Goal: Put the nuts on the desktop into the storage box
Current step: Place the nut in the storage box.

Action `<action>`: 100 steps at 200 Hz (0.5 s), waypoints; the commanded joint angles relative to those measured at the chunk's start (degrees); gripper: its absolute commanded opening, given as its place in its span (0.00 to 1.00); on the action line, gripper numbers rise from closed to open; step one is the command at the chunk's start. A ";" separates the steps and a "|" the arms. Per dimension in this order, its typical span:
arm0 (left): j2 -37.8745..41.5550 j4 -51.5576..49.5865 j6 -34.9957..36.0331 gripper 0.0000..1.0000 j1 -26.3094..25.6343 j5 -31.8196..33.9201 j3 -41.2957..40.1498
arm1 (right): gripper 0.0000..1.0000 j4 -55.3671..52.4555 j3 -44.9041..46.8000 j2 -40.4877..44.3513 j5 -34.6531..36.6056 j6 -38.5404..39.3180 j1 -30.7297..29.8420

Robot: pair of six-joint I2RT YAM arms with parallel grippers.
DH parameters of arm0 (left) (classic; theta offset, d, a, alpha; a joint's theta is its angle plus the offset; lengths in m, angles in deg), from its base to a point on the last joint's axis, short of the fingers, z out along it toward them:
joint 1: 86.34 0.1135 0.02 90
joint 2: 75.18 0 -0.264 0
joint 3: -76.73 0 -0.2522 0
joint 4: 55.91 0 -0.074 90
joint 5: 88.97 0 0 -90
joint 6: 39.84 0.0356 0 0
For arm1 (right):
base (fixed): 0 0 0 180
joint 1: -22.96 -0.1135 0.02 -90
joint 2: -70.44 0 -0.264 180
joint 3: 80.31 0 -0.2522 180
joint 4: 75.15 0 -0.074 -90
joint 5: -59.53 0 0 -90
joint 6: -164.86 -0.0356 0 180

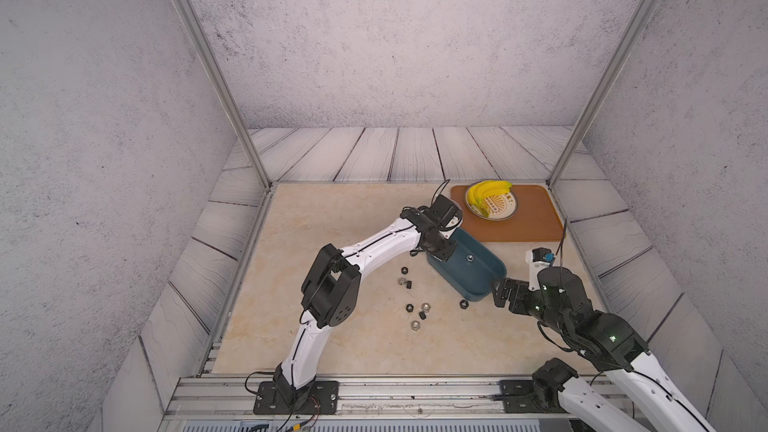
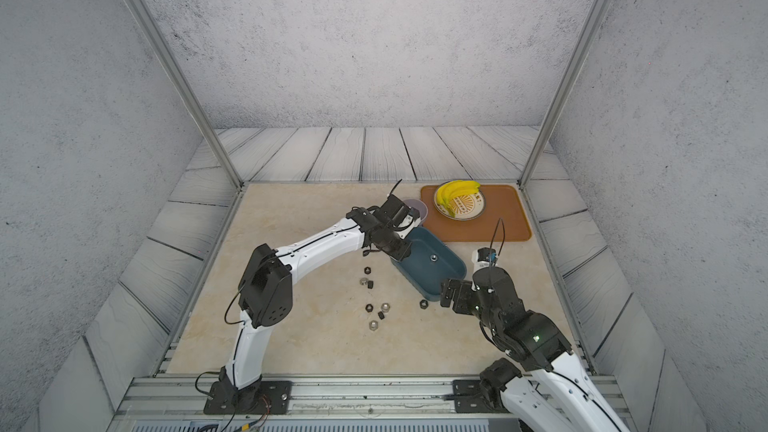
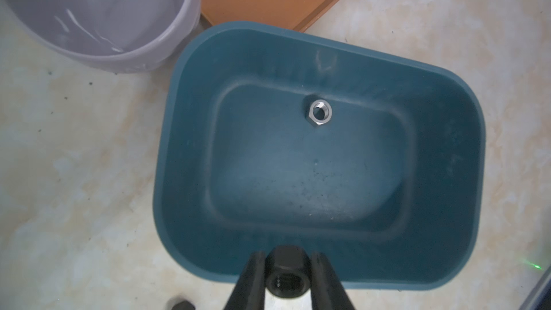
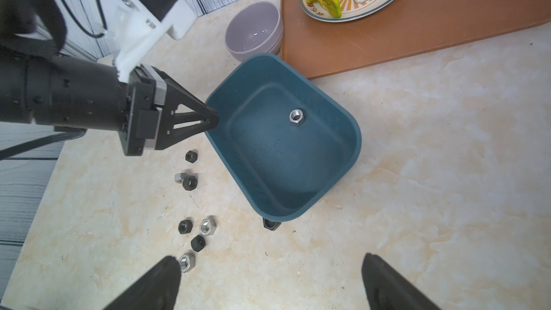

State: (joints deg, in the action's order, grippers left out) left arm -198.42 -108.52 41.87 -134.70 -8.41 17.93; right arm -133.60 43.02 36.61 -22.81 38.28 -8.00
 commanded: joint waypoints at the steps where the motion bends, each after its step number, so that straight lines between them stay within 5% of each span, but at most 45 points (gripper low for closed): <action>1: -2.40 4.18 3.52 0.22 -0.32 0.51 1.32 | 0.99 0.12 0.55 0.84 1.98 -0.79 -0.33; 100: -14.59 3.25 6.40 0.22 -0.31 0.82 10.83 | 0.99 2.15 2.49 1.68 2.72 -2.53 -0.33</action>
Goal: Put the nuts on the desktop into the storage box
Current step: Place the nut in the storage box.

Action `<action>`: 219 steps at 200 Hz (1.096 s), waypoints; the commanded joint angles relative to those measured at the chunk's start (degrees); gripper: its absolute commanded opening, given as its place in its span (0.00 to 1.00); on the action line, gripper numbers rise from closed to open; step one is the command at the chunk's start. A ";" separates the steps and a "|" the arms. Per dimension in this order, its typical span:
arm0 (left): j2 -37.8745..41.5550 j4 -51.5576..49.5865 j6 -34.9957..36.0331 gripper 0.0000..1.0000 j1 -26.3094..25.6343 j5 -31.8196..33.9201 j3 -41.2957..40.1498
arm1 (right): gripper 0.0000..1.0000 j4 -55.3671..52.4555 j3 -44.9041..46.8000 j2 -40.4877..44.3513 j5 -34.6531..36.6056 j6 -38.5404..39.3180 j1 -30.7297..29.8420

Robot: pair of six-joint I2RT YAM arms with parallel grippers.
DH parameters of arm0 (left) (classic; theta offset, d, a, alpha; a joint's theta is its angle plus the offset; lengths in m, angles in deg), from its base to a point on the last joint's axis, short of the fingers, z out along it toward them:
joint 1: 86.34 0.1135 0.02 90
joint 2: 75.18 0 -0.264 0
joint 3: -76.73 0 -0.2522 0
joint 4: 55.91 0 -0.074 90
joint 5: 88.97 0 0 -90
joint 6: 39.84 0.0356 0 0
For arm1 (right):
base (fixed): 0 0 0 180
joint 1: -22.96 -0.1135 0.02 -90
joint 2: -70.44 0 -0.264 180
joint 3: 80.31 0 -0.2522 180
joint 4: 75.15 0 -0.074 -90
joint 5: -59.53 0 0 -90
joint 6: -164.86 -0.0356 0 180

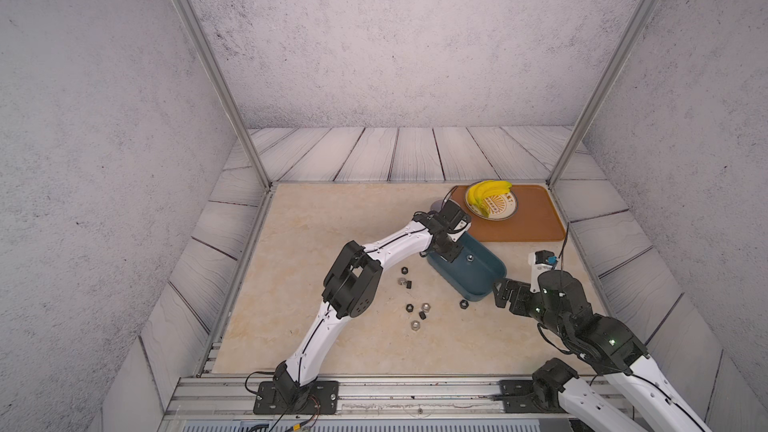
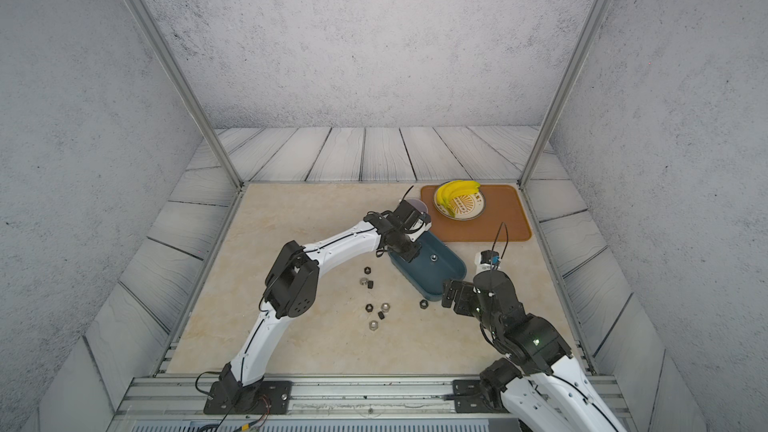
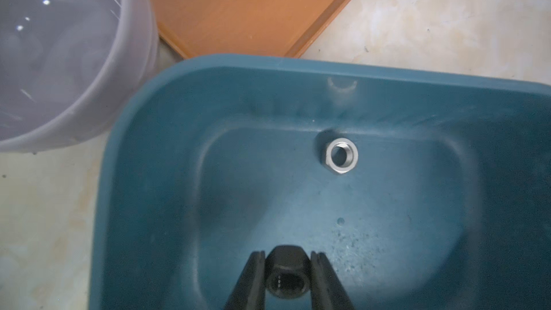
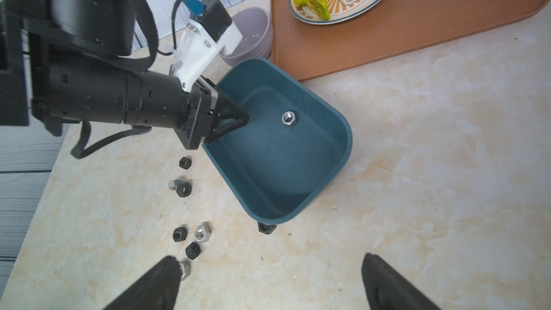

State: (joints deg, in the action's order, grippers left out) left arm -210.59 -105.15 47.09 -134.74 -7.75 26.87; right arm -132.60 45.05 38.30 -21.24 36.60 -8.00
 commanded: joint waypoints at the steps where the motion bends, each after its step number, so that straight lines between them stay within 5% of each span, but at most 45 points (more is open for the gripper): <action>1: -2.45 -0.07 1.20 0.22 -0.23 0.16 1.91 | 0.99 1.14 0.50 -0.02 1.14 -0.85 -0.33; 174: -16.33 -4.06 3.94 0.23 -0.17 0.27 17.39 | 0.99 2.88 2.01 -0.82 0.17 -1.11 -0.31; 219: -16.02 -4.37 3.91 0.36 -0.12 0.47 17.38 | 0.99 3.08 1.78 -1.01 -0.01 -1.17 -0.31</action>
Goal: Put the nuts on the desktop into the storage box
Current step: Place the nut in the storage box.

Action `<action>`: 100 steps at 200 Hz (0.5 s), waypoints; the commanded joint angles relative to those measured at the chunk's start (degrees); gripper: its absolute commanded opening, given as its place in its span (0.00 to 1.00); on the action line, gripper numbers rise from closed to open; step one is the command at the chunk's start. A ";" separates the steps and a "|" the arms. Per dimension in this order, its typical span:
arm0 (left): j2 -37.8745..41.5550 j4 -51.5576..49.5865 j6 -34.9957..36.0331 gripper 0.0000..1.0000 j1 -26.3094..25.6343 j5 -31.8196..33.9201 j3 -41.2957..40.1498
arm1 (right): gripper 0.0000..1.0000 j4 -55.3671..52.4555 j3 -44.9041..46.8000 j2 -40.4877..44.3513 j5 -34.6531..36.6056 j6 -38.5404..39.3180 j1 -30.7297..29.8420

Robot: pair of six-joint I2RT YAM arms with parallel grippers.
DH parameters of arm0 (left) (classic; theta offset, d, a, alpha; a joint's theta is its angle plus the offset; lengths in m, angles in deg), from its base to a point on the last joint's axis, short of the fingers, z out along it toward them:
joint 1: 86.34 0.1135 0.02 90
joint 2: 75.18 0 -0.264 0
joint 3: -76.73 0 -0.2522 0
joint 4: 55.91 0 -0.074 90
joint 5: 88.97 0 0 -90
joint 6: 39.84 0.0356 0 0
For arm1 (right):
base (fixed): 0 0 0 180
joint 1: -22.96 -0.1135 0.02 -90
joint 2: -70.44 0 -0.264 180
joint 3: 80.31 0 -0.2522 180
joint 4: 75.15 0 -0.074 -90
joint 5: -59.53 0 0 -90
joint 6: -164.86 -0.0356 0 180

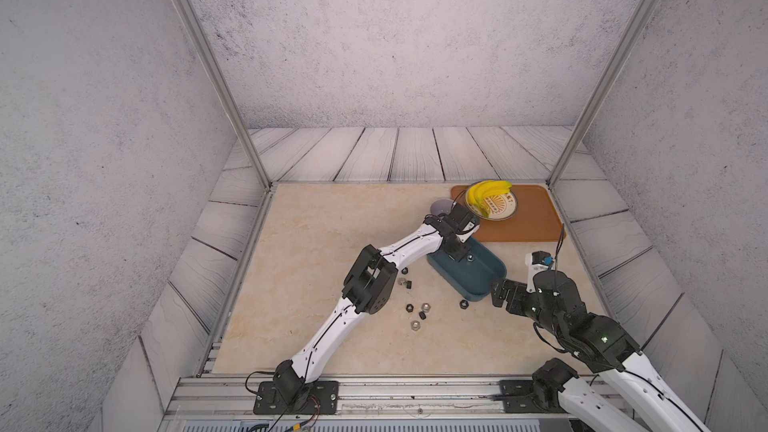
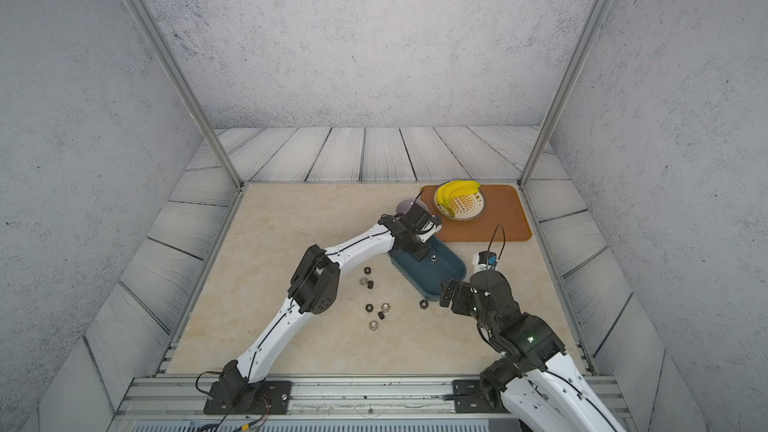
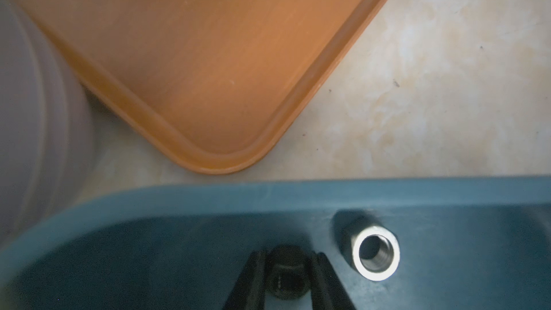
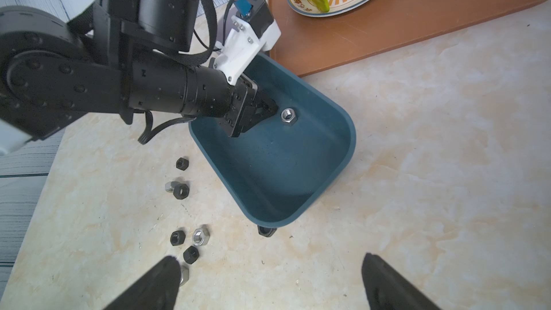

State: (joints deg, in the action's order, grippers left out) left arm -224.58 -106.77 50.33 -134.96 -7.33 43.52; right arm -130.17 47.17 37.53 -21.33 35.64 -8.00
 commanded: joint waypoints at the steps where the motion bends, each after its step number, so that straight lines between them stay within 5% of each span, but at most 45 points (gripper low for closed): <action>1: -1.99 -2.73 0.65 0.36 0.06 0.03 0.69 | 0.99 0.65 -0.35 -0.19 0.08 -0.22 -0.32; 19: -1.97 -2.71 0.55 0.46 0.05 0.38 0.58 | 0.99 0.82 -0.26 -0.05 -0.25 -0.18 -0.30; 100: 5.35 2.31 -1.16 0.56 -0.07 0.06 -6.70 | 0.99 1.06 -1.16 1.79 -1.13 0.19 -0.33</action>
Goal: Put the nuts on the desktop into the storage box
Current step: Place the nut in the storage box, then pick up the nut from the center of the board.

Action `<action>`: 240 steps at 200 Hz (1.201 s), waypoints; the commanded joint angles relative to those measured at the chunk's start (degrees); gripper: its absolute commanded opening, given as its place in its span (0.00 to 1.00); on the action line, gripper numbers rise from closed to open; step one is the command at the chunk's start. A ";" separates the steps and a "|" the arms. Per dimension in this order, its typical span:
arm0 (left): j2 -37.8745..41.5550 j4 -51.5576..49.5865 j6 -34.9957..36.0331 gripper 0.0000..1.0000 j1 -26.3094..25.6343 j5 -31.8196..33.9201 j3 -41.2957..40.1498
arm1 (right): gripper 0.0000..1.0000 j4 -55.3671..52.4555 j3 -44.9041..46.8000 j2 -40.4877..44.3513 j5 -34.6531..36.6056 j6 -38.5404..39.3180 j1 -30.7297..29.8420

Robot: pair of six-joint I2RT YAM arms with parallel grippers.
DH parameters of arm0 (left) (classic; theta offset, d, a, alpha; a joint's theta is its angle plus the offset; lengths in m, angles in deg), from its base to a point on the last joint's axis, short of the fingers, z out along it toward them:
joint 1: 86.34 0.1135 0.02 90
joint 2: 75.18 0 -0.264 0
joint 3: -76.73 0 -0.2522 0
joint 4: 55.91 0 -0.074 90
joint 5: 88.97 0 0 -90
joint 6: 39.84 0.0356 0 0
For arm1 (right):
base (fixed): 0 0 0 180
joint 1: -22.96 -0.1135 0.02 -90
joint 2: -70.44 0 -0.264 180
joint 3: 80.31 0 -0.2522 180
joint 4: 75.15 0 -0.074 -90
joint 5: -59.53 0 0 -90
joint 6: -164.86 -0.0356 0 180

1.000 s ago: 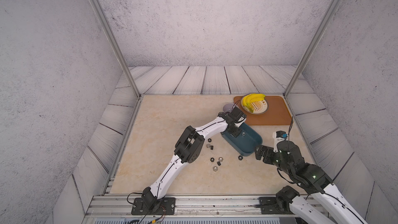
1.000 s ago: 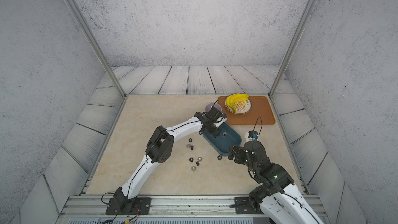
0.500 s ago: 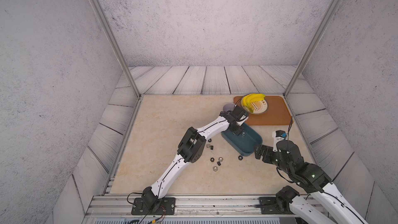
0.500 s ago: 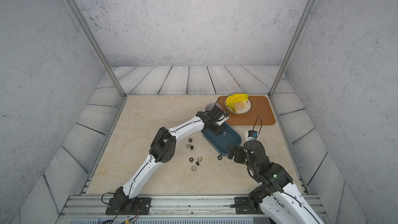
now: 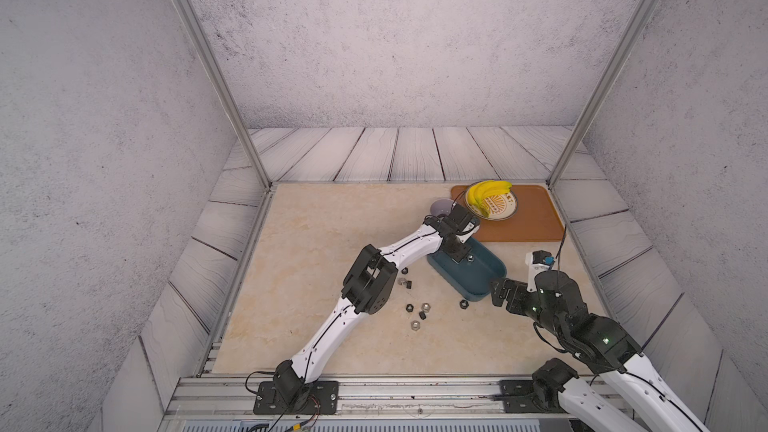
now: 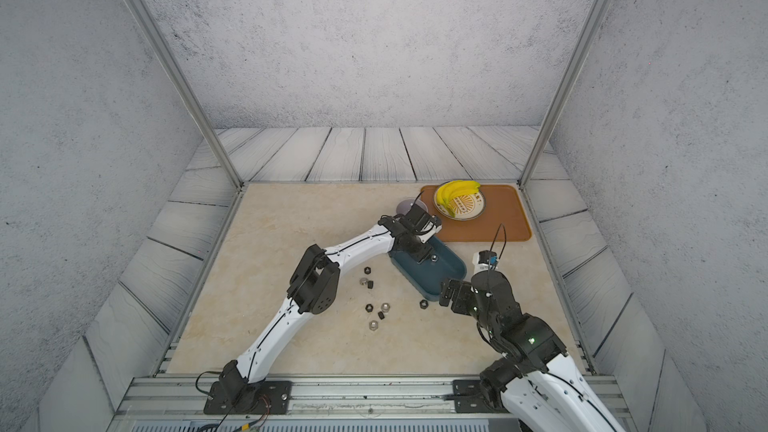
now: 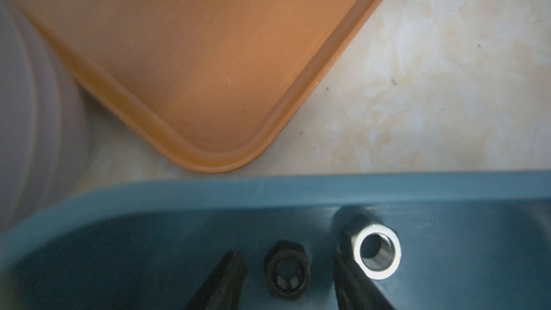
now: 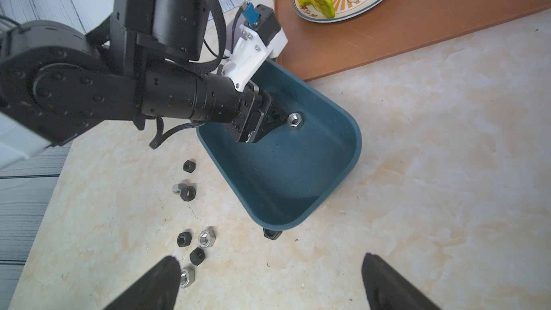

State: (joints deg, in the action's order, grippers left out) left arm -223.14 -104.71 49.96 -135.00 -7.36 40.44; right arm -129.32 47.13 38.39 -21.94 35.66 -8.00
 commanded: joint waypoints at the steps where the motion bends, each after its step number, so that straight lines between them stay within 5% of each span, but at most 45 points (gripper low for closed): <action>1: 3.99 0.34 -0.82 0.56 -0.03 0.05 -3.77 | 0.99 0.22 -1.19 0.94 -0.53 0.17 -0.33; 94: 26.16 8.78 -1.29 0.58 -0.42 1.43 -18.92 | 0.99 0.78 -5.17 -3.61 -8.35 4.73 -0.33; 137: 40.56 9.99 -1.76 0.62 -0.35 6.38 -32.04 | 0.99 -2.57 -9.40 -10.49 -11.65 7.55 -0.26; 181: 55.51 13.06 -7.57 0.65 0.13 10.85 -49.01 | 0.99 0.22 -10.27 -15.60 -22.58 9.48 -0.32; 221: 64.01 12.53 -12.26 0.67 0.41 11.05 -57.75 | 0.99 -2.02 -11.28 -20.18 -25.67 9.67 -0.41; 240: 66.95 10.36 -14.57 0.78 0.50 11.32 -61.15 | 0.99 -3.18 -11.05 -21.24 -25.87 9.00 -0.63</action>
State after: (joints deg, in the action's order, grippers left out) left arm -159.54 -92.98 39.79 -134.83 2.85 -17.44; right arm -129.97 37.38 18.04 -45.37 44.19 -8.24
